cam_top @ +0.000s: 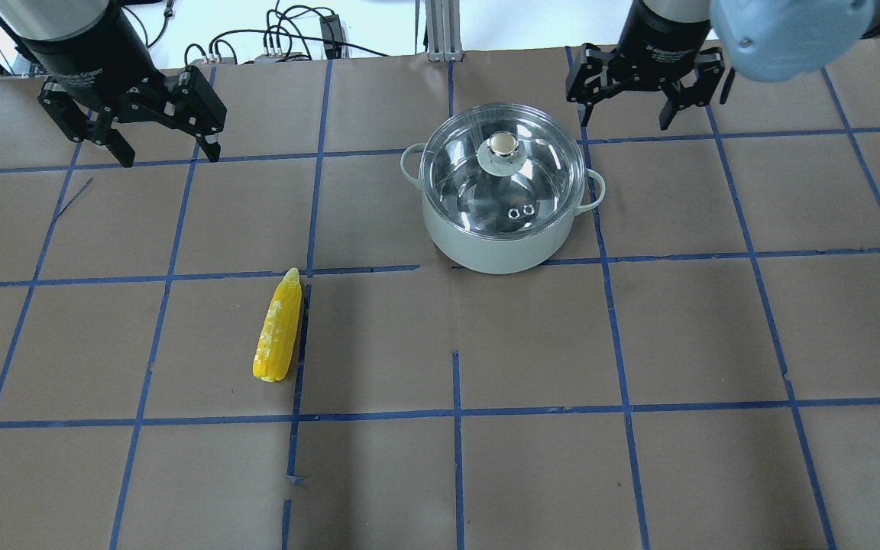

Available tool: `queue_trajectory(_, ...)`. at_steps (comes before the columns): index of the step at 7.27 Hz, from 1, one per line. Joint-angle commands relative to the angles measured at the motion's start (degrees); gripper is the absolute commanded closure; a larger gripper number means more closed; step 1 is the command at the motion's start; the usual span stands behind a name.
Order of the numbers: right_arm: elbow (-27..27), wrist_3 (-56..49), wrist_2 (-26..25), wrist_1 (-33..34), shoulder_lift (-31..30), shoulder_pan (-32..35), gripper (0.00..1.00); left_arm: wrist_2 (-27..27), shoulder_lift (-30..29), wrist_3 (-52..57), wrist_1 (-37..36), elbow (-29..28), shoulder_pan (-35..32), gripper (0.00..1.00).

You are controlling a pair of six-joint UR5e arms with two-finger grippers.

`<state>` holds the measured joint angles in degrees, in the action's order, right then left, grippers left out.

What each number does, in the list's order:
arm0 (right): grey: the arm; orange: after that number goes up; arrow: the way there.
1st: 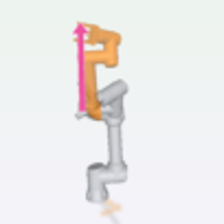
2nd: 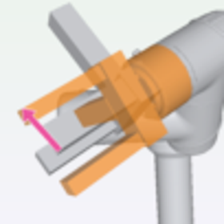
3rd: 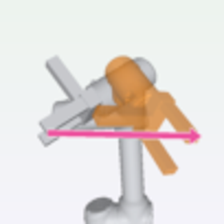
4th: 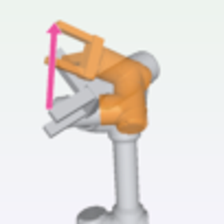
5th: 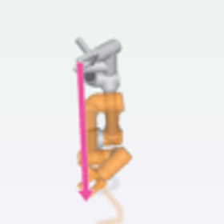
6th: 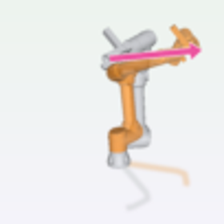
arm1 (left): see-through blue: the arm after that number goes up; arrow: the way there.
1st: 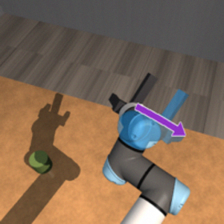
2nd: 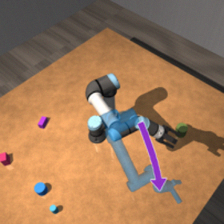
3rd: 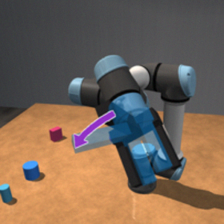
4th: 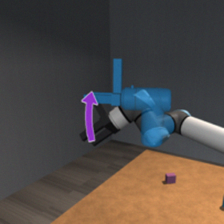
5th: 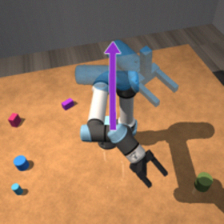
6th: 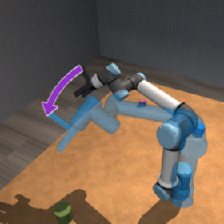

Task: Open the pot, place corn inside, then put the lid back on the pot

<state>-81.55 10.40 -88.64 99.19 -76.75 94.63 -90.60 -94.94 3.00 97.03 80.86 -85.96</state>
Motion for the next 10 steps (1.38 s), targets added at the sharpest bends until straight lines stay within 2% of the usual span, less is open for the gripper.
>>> queue_trajectory(1,0.16,8.03,-0.57,7.31,4.83,6.42,0.0,-0.02,-0.07,0.17,0.0,0.0,0.0,0.0)
queue_trajectory(2,0.34,8.31,-0.48,9.25,7.03,7.49,0.0,-0.02,0.01,0.17,0.0,0.0,0.0,0.0)
queue_trajectory(7,5.07,8.67,0.13,9.27,13.63,7.85,0.0,-0.1,0.01,0.52,0.0,0.0,0.0,0.0)
queue_trajectory(10,5.7,8.41,-0.22,9.27,15.4,7.85,0.01,-0.11,0.19,0.6,0.09,0.09,0.0,0.0)
